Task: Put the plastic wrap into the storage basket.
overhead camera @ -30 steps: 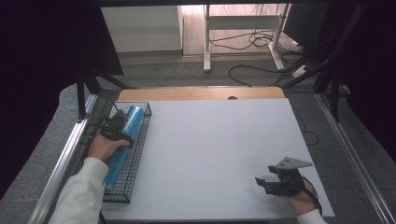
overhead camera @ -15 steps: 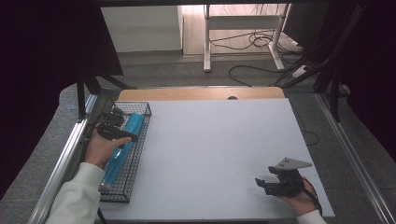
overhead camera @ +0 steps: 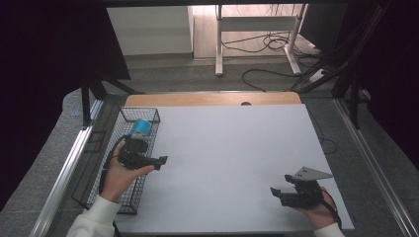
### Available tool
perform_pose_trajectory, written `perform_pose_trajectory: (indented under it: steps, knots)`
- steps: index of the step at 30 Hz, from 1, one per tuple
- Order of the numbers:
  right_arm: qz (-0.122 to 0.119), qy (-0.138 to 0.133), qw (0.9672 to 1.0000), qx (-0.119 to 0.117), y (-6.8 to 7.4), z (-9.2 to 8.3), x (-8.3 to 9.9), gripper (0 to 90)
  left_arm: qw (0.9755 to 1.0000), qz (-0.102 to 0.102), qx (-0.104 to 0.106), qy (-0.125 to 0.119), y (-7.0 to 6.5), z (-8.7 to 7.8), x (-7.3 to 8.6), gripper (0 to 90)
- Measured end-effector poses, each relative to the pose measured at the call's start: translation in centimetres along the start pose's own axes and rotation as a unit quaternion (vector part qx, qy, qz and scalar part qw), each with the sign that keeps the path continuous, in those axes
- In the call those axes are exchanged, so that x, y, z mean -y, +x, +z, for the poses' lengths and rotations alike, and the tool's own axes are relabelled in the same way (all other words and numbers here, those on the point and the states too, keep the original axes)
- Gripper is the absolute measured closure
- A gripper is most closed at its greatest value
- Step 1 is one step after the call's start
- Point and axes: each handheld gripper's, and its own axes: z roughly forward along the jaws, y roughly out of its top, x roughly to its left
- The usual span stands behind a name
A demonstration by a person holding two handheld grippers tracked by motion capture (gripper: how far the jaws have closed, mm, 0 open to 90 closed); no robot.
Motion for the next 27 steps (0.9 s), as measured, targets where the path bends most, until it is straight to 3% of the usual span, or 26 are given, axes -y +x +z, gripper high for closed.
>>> perform_pose_trajectory:
  steps: [6,11,13,19,27]
  knots:
    - [-0.002,-0.001,1.0,-0.007,0.0,-0.1,0.0,27.5,0.9994,0.017,0.029,-0.006,-2.6,1.3,1.7,16.8]
    - [-0.006,-0.01,0.9999,-0.011,0.1,-0.3,-0.1,27.4,0.9992,0.005,0.031,-0.025,-4.0,1.9,3.5,16.4]
    - [-0.009,-0.011,0.9998,-0.014,0.2,-0.3,-0.1,27.4,0.999,-0.002,0.032,-0.032,-4.2,2.0,4.0,16.5]
    - [-0.016,-0.013,0.9996,-0.02,0.4,-0.2,-0.2,27.3,0.9994,0.015,0.024,-0.019,-5.1,2.5,4.5,16.1]
    - [-0.016,-0.013,0.9996,-0.02,0.4,-0.1,-0.2,27.3,0.9994,0.008,0.027,-0.018,-4.8,2.6,4.8,16.2]
